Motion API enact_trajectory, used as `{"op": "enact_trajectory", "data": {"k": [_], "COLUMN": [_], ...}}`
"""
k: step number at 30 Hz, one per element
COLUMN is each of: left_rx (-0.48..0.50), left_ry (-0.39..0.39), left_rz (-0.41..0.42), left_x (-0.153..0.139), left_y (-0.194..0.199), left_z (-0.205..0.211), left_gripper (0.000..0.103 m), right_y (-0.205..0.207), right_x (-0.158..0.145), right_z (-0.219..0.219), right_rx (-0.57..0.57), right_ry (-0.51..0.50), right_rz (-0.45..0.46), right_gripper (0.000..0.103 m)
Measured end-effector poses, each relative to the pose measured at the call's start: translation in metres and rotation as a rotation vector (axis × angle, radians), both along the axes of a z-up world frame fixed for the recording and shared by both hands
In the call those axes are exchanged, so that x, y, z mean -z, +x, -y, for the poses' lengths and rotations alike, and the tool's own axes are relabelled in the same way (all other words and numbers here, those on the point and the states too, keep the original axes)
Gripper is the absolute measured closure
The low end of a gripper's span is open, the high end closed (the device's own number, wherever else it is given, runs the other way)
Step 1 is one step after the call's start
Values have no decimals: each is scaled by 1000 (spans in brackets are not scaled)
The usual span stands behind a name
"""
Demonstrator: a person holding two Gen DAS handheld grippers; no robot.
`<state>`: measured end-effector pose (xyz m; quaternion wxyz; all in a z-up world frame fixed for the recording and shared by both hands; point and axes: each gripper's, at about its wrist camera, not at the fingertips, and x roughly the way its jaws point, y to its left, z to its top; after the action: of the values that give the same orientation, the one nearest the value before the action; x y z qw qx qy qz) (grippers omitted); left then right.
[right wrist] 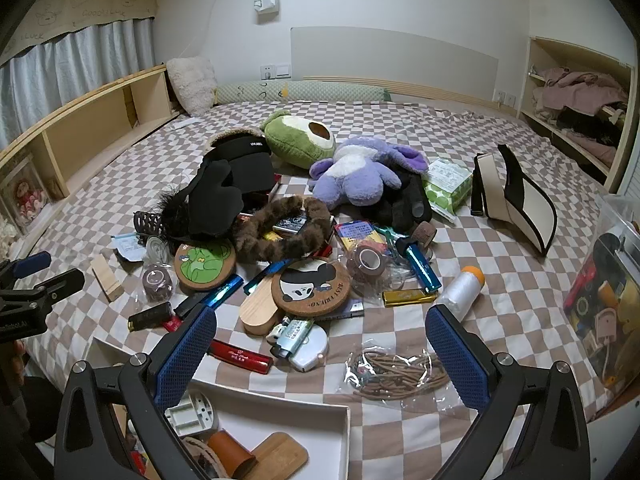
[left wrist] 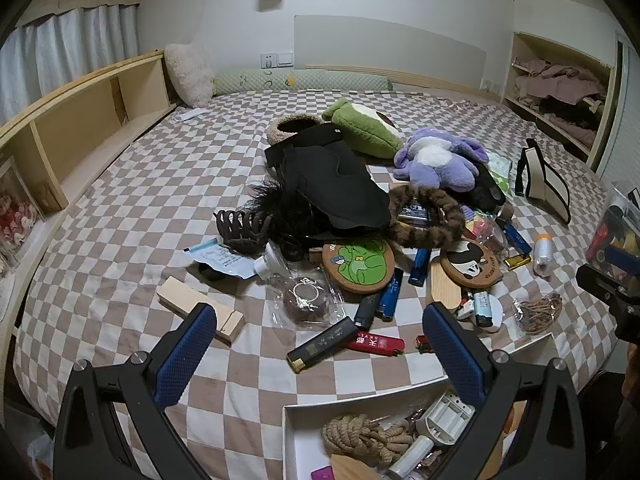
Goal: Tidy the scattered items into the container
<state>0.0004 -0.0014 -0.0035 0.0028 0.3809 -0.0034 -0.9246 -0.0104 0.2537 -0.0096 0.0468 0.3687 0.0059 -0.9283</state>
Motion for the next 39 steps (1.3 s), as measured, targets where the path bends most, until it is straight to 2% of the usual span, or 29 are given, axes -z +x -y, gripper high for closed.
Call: {"op": "enact_trajectory", "data": {"k": [5, 9, 15, 22, 25, 28, 35, 39], "left_rx": [-6, -22, -35, -50, -57, -43, -8, 3], "left_ry": [-4, 34, 64, 73, 55, 45, -36, -98], "left_rz": [-5, -14, -36, -55, -55, -40, 76, 108], "left_x": [0, -3, -10, -18, -19, -18, -4, 5], "left_y": [0, 2, 3, 6, 6, 5, -18, -30], "left_z": [2, 10, 20, 31, 35, 40, 53, 58], "left_gripper": [0, 0, 0, 0, 0, 0, 0, 0], "right_y": [0, 1, 5, 11, 12, 8, -8, -21], "right_x": [0, 0, -3, -5, -7, -13, -32, -37], "right_z": [-2, -5, -8, -4, -2, -6, -22, -36], "right_rx": [3, 11, 3, -26, -33, -35, -21, 14], "right_ry": [-4, -6, -15, 35, 53, 21, 20, 40], "right_rz": [1, -7, -63, -133, -143, -121, -92, -60], "right_gripper": [0, 0, 0, 0, 0, 0, 0, 0]}}
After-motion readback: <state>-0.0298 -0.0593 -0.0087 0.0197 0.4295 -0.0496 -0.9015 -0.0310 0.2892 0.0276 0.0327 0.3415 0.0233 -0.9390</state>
